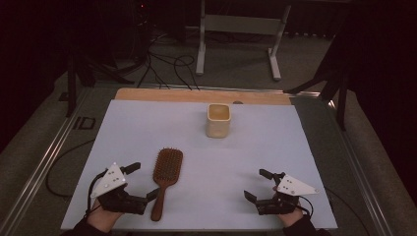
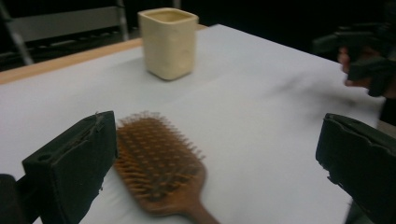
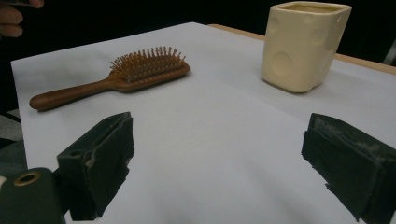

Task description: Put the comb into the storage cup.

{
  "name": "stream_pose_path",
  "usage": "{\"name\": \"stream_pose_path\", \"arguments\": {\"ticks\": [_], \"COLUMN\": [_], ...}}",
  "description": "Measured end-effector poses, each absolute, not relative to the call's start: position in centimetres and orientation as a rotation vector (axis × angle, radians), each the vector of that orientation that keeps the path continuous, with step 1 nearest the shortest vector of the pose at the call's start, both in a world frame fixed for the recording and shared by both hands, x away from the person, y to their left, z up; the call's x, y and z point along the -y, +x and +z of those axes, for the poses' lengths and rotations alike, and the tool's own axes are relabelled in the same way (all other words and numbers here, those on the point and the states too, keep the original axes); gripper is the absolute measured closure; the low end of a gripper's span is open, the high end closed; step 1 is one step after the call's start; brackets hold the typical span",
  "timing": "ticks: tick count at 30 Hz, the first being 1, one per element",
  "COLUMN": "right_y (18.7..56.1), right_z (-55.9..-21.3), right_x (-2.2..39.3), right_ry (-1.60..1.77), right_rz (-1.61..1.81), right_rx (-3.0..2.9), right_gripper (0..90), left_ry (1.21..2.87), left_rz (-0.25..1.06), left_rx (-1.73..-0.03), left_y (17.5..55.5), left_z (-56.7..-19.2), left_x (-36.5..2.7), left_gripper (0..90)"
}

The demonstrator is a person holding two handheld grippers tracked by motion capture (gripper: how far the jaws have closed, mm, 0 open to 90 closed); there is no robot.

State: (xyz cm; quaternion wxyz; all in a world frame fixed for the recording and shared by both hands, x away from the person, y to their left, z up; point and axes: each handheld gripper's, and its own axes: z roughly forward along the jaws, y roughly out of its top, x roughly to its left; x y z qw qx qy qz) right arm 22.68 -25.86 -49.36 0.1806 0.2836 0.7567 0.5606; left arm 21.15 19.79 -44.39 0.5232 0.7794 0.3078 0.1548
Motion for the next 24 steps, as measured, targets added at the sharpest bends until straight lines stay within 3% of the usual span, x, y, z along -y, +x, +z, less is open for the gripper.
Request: {"name": "stream_pose_path", "arguments": {"ticks": [6,24], "right_y": [22.7,22.7], "right_z": [-49.4,-49.4], "right_x": [25.8,25.8], "right_ry": [0.801,0.804], "right_rz": [1.581,1.590], "right_rx": [-2.144,-2.148], "right_gripper": [8.7,8.8], "left_ry": [1.942,2.065], "left_rz": [0.273,0.257], "left_rx": [-0.706,-0.699], "left_y": [20.9,20.7], "left_z": [-45.3,-47.2], "left_x": [-18.1,-16.9], "left_gripper": [0.3,22.7]}}
